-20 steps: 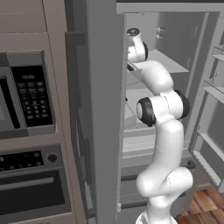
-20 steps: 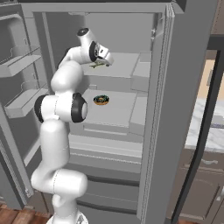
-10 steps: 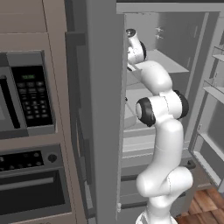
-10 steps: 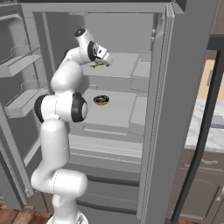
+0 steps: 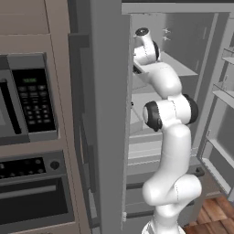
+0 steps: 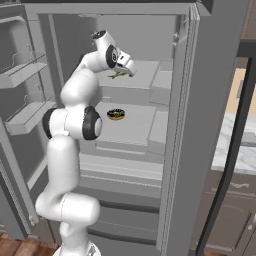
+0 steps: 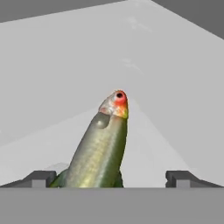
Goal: Take the fish from the fridge and place it on the digital scale on the counter by the fridge. Wait a few seconds for a reading, then move it to the plate on the dining counter.
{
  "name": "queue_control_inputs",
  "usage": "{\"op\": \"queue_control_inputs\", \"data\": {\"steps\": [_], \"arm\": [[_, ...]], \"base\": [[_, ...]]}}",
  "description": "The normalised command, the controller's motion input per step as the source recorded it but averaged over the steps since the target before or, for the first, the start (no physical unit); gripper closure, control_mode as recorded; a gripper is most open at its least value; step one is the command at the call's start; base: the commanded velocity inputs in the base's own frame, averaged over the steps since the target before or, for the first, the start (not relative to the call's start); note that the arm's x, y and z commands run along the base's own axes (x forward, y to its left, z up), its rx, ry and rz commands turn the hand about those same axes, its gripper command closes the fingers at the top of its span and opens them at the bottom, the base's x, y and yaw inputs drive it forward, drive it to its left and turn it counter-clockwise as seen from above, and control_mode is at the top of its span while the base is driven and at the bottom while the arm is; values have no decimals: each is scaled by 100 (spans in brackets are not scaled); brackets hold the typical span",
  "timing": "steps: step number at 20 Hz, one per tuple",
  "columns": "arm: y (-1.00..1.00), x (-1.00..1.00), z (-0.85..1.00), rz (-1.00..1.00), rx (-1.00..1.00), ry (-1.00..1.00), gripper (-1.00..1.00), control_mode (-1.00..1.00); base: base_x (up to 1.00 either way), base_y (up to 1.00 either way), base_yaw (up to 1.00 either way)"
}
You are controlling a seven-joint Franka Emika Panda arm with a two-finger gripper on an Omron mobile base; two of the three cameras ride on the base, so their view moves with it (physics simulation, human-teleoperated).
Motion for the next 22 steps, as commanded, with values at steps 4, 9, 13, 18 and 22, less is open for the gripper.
{"op": "queue_control_inputs", "data": {"steps": [4,9,13,18,22], "arm": [[-22,-12,-14,0,0,8,-100,-100],[0,0,-31,0,0,8,-100,-100],[0,0,-29,0,0,7,100,-100],[0,-3,-17,0,0,6,100,-100],[0,0,0,0,0,5,100,-100]], "base": [[0,0,0],[0,0,0],[0,0,0],[0,0,0],[0,0,0]]}}
